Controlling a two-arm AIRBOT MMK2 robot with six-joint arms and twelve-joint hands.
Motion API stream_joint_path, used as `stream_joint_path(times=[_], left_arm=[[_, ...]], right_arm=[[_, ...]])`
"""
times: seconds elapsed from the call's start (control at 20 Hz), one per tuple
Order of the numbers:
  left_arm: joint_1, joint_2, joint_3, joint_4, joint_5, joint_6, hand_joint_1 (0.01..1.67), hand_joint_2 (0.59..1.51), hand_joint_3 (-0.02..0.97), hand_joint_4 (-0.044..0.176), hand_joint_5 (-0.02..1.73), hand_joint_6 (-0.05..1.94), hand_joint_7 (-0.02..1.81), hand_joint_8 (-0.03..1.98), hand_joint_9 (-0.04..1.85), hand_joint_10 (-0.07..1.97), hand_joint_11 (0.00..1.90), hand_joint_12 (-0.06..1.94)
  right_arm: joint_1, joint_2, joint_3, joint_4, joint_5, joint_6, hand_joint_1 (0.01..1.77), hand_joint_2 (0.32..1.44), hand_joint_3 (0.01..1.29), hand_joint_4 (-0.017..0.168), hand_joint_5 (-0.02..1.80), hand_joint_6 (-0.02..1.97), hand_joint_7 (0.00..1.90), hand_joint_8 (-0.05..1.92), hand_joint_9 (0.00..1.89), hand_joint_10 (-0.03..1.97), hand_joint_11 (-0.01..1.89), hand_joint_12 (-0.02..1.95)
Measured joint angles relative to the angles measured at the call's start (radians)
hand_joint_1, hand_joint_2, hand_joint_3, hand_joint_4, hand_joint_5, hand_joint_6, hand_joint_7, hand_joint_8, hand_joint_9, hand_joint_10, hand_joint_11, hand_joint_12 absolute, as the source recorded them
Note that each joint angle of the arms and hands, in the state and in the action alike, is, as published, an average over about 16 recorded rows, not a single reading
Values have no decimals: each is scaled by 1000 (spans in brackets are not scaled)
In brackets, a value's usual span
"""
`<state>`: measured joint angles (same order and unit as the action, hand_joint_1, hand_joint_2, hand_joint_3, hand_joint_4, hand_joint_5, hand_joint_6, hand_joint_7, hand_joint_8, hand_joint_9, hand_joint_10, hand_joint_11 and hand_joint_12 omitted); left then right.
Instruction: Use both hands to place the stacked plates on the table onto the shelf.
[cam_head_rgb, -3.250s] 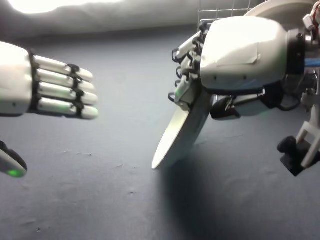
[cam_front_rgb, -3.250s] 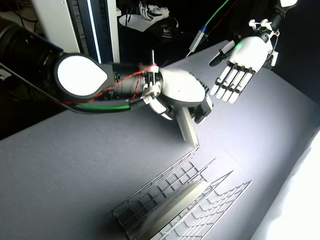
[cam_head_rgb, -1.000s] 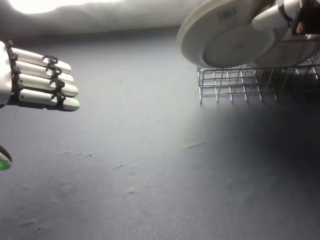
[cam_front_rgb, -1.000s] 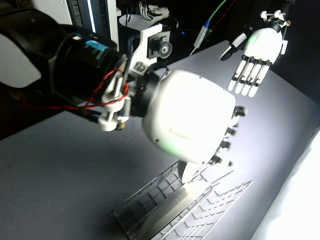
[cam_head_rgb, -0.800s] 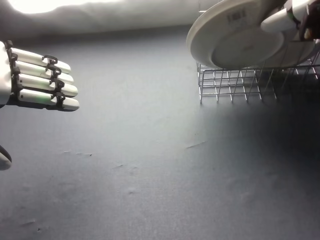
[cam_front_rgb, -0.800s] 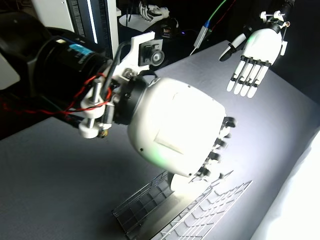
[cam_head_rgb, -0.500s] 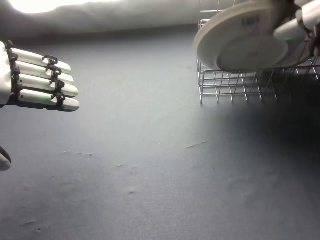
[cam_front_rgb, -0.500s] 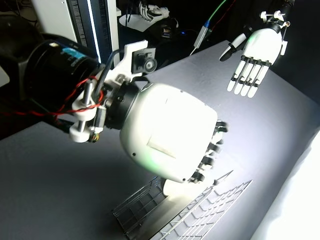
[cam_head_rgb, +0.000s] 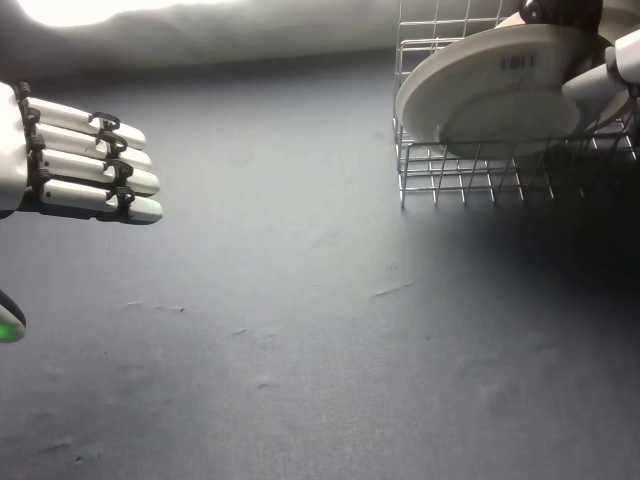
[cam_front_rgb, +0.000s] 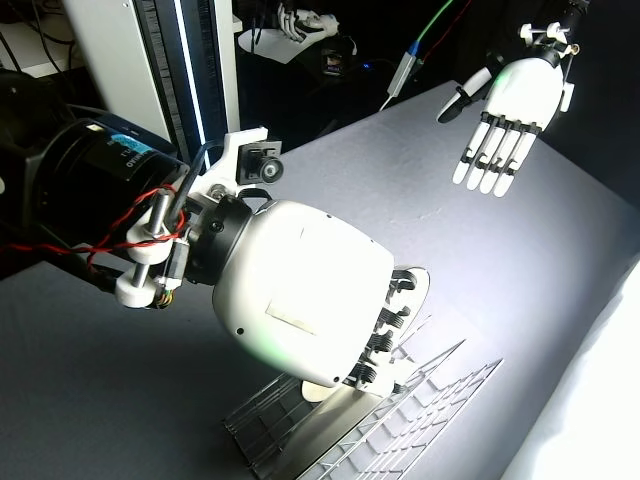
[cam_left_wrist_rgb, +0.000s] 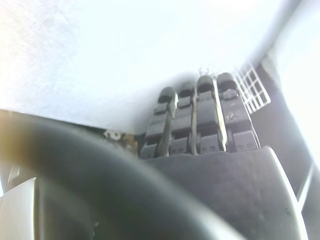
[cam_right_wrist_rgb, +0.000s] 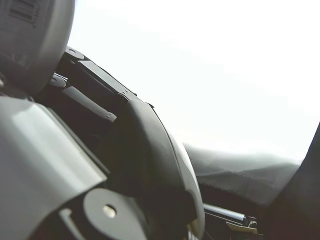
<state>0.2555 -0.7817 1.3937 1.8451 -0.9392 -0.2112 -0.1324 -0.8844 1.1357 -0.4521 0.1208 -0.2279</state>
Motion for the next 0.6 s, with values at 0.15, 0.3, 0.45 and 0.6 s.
stream_joint_path(times=[0.15,0.3,0.45,0.6], left_arm=[[1,-1,0,0,0,0,21,1072,19,0,20,18,18,-10,19,7,19,9],[1,-1,0,0,0,0,21,1072,19,0,20,18,18,-10,19,6,19,9],[1,-1,-1,0,0,-1,22,1072,19,0,20,19,18,-9,19,7,19,9],[2,-1,-3,0,-1,-3,22,1072,20,0,20,19,18,-9,19,7,19,9]], right_arm=[[-13,2,1,-20,17,-2,1298,1034,14,-7,882,713,1034,575,843,793,543,1087],[-22,4,1,-40,32,-5,1252,1053,14,-6,812,559,932,442,776,590,436,1097],[-29,6,1,-66,51,-8,1203,1066,14,-5,735,406,815,307,697,383,319,1099],[-33,9,-1,-104,81,-11,1152,1077,14,-4,651,251,694,169,611,176,201,1081]])
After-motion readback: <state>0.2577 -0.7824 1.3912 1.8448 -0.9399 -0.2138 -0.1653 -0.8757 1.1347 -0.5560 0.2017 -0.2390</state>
